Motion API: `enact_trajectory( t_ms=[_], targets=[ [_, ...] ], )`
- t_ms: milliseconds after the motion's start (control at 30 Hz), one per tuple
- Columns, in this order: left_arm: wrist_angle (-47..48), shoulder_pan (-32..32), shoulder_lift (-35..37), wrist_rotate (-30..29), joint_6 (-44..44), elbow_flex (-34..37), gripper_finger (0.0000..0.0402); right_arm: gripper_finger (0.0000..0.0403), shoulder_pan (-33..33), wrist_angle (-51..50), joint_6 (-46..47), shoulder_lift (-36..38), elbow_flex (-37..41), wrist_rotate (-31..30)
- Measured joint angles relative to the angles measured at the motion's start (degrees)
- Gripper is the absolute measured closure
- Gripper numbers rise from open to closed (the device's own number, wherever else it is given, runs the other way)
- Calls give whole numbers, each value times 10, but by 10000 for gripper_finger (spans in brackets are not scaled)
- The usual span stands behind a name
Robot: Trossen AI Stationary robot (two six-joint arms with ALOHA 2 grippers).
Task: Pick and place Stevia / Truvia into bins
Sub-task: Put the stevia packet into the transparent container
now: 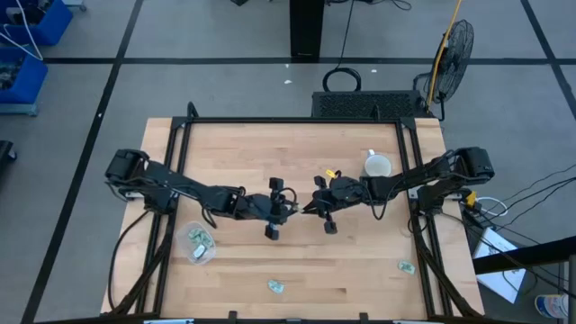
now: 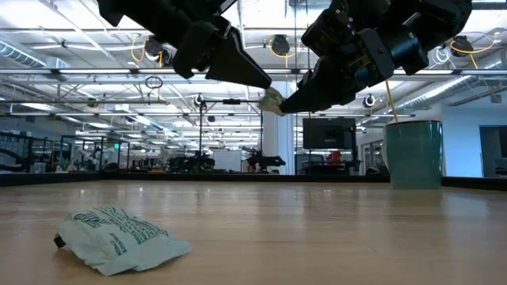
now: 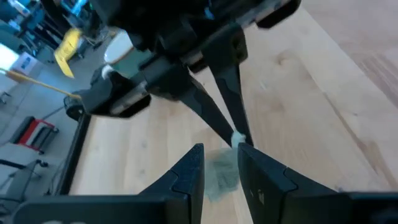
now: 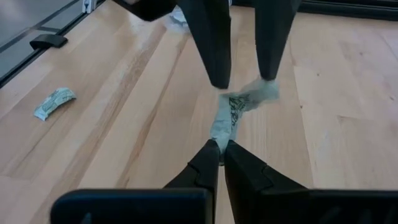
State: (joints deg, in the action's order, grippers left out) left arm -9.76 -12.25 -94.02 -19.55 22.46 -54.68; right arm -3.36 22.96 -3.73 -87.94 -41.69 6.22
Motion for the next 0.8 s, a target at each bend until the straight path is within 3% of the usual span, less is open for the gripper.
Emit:
enact_trajectory(
  t_ms=[200,433,700,800],
  targets=[
    [16,6,0,10,-1,0,298,390,0,0,-3,0,0,0],
    [24,23,0,97,-7,0,298,390,0,20,-4,0,0,1],
    [23,28,0,101,-7,0,300,390,0,26,-6,0,0,-1],
    [23,28,0,98,-5,0,320,390,0,26,-6,0,0,-1]
  ],
)
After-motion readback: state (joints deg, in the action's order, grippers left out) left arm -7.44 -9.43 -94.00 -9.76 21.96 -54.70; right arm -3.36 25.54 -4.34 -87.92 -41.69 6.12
